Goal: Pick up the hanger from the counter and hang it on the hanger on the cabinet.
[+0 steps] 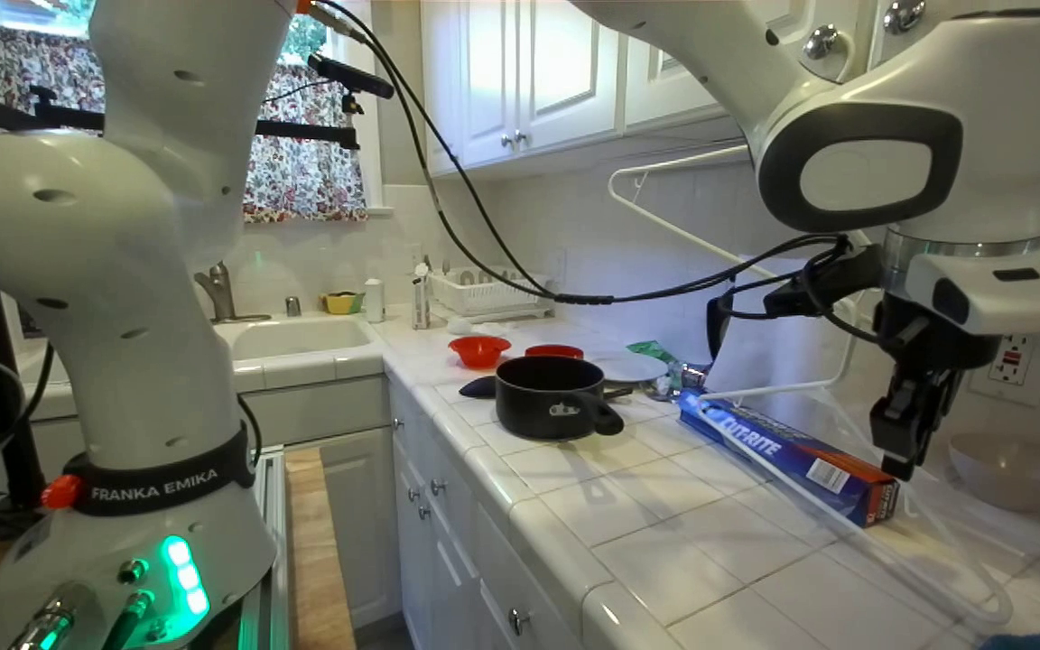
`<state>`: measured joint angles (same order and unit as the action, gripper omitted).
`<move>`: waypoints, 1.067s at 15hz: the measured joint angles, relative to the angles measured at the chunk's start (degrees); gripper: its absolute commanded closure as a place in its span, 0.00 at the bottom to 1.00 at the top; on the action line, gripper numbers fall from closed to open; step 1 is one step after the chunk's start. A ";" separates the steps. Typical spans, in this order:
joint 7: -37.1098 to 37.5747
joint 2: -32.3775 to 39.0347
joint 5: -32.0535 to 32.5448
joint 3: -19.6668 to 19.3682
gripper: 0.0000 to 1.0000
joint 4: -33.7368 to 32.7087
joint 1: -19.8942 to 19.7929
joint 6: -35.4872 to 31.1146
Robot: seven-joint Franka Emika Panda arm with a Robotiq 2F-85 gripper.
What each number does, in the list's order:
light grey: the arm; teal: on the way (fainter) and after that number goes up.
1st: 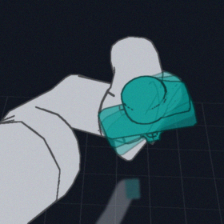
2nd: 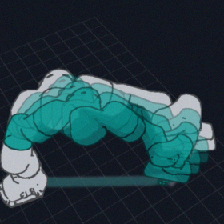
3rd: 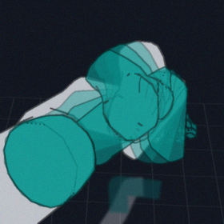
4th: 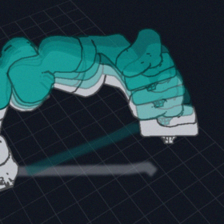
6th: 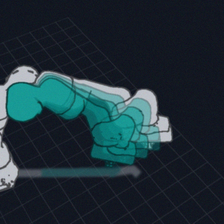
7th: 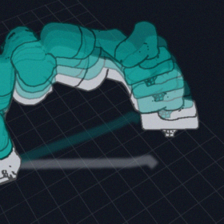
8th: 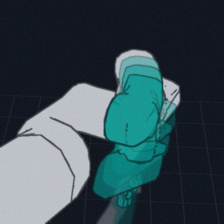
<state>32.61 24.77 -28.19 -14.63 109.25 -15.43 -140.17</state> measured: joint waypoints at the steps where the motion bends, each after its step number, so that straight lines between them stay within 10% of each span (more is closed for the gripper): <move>1: 0.00 0.34 0.00 0.09 0.38 -0.25 0.00 0.00; 3: 0.00 0.86 0.00 0.26 0.24 -0.69 0.00 0.01; 5: 0.00 1.32 0.00 0.44 0.63 -1.10 0.00 0.01; 11: 0.00 2.67 0.00 1.07 0.93 -2.41 0.00 0.01; 16: 0.00 3.00 0.00 1.56 0.94 -3.17 0.00 0.45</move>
<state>32.61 27.77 -28.19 -13.07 106.08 -15.44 -139.71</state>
